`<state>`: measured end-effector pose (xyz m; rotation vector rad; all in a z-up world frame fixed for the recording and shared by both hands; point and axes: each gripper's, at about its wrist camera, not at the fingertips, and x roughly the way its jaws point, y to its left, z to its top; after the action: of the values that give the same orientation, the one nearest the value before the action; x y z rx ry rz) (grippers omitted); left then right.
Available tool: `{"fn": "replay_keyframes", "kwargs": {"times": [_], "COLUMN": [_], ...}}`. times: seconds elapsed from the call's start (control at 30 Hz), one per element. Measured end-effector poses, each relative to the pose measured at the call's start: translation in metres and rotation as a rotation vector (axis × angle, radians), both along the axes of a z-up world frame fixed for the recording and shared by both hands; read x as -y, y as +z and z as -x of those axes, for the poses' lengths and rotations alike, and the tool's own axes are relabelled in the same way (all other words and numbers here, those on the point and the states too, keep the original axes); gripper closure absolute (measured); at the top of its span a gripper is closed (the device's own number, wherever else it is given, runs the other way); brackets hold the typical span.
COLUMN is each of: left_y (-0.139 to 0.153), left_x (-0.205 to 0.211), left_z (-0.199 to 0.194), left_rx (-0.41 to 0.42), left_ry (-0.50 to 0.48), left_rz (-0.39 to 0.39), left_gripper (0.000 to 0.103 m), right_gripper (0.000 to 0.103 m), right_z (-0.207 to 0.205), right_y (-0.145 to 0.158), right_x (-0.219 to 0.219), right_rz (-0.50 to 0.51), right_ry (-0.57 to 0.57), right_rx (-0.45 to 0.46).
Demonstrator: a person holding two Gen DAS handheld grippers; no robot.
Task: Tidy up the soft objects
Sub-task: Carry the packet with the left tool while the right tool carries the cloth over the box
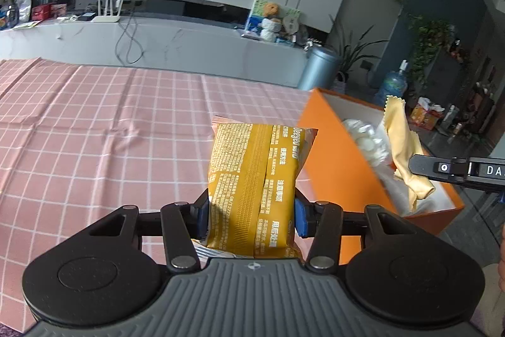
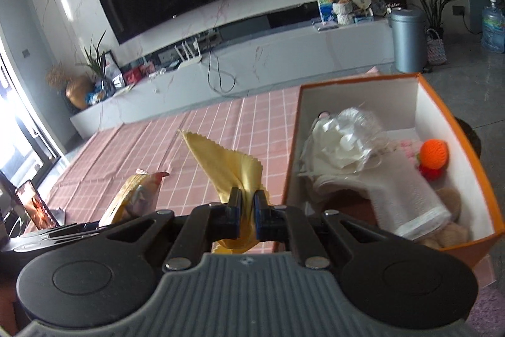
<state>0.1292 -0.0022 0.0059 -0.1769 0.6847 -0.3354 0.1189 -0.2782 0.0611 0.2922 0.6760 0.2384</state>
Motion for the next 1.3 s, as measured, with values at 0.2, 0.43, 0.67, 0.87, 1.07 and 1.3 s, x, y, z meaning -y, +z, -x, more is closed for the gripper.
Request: {"fn": "replay_keyframes", "kwargs": {"times": [0.2,0.43,0.67,0.87,1.07,1.3], "left_y": [0.019,0.03,0.028,0.017,0.002,-0.016], "left_x": [0.033,0.079,0.123,0.162,0.204,0.232], "left_z": [-0.003,-0.018,-0.035,-0.053,-0.065,-0.082], "left_rx": [0.048,0.076,0.078,0.043,-0.01,-0.079], "left_ry": [-0.079,-0.187,-0.29,-0.382,-0.493,-0.691], "left_rz": [0.01,0.01,0.005,-0.051,-0.238,-0.423], "left_gripper": [0.046,0.046,0.046,0.046,0.046,0.046], "right_gripper": [0.097,0.097,0.097,0.097,0.097,0.097], "right_z": [0.017,0.024,0.025,0.016,-0.001,-0.015], "right_y": [0.016,0.015,0.009,-0.001,-0.013,-0.03], "right_x": [0.033,0.073,0.109,0.129,0.14,0.147], "right_rz": [-0.01,-0.02,-0.017,-0.009,0.022,0.039], "right_ry": [-0.064,-0.153,-0.23,-0.25,-0.249,-0.225], "right_rx": [0.058,0.062,0.033,-0.015,-0.064,-0.114]}}
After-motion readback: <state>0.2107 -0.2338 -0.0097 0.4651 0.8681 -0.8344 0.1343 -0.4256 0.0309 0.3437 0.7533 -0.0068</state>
